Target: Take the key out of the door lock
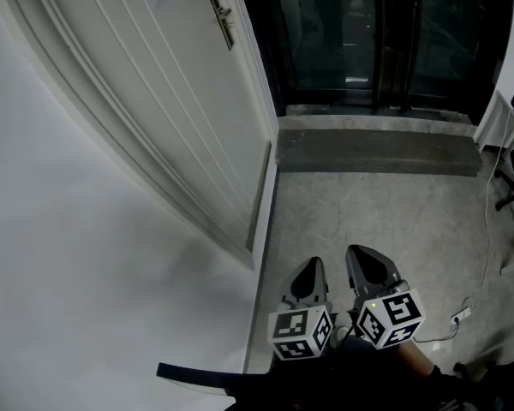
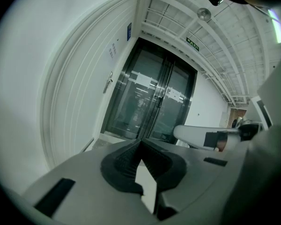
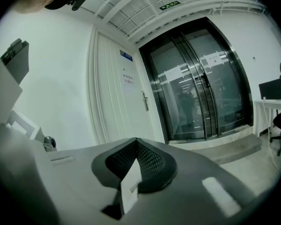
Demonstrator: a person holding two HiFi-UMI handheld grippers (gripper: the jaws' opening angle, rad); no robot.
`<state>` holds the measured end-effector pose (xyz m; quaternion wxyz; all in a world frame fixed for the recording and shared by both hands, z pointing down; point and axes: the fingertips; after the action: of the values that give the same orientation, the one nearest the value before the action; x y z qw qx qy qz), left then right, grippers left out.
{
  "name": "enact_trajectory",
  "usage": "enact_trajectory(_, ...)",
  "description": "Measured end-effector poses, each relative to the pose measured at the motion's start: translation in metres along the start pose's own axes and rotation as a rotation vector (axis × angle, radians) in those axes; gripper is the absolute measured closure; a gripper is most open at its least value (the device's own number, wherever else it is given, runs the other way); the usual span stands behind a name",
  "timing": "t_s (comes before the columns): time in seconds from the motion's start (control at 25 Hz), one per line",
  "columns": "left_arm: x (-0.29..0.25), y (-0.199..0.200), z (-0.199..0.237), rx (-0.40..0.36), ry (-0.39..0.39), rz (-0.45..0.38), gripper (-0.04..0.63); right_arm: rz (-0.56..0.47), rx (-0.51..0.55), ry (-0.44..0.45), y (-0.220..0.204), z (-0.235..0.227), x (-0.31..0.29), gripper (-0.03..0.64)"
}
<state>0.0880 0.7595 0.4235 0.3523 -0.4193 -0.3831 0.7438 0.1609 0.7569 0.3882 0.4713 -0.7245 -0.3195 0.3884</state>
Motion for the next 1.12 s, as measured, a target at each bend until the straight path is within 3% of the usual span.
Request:
enact_trajectory(0.24, -0.015, -0.02, 0.011, 0.027, -0.025, 0.058, 0.595, 0.018, -0.021, -0.047, -0.016, -0.01, -0.009, 0.615)
enact_trajectory(0.4, -0.037, -0.011, 0.025, 0.033, -0.013, 0.06, 0.597, 0.023, -0.02, -0.055, -0.01, -0.024, -0.035, 0.615)
enact_trajectory(0.68, -0.104, 0.026, 0.042, 0.025, 0.011, 0.048, 0.595, 0.013, -0.008, -0.002, 0.021, -0.057, -0.106, 0.615)
enact_trajectory(1.12, -0.228, 0.096, 0.03, 0.028, 0.029, 0.026, 0.595, 0.013, 0.009, 0.042, 0.091, -0.148, -0.19, 0.615)
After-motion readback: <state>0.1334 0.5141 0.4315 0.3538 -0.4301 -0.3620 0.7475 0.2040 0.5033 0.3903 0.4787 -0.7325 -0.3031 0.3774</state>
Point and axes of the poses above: the fingertips, and each gripper's own axes: x backward along the fingers, z to its left, y out of its top, and after that the axes turned 7 degrees about z, right-handed
